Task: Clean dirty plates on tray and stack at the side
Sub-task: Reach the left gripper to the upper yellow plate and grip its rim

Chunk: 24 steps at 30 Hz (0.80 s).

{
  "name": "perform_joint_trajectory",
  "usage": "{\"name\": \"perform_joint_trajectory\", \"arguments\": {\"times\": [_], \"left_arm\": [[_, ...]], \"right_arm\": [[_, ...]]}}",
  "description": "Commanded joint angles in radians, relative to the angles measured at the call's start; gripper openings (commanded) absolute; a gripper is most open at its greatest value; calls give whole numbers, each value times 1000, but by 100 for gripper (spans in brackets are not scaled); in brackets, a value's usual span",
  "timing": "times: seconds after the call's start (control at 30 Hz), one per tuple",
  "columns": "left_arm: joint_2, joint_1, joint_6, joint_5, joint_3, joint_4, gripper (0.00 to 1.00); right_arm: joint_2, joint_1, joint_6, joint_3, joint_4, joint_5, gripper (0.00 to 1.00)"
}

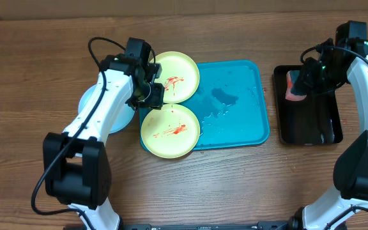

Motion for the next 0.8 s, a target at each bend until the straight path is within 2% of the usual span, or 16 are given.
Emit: {"name": "perform_joint_trajectory", "arguments": {"times": [0.0,0.27,0.47,0.67,0.77], "left_arm": [[43,10,41,-59,-11,31,52],[108,14,276,-64,-11,66,45],[180,14,288,-49,-11,60,33],[185,13,311,6,-11,51,34],[185,13,311,40,-11,47,30]], "right_arm": [[-13,2,-9,-1,3,0,4],[-13,2,-23,-1,-2,0,4],[-13,2,-27,-1,-10,0,4],[-13,2,-27,-1,-11,0,4],[-13,2,-27,-1,-11,0,4]]}}
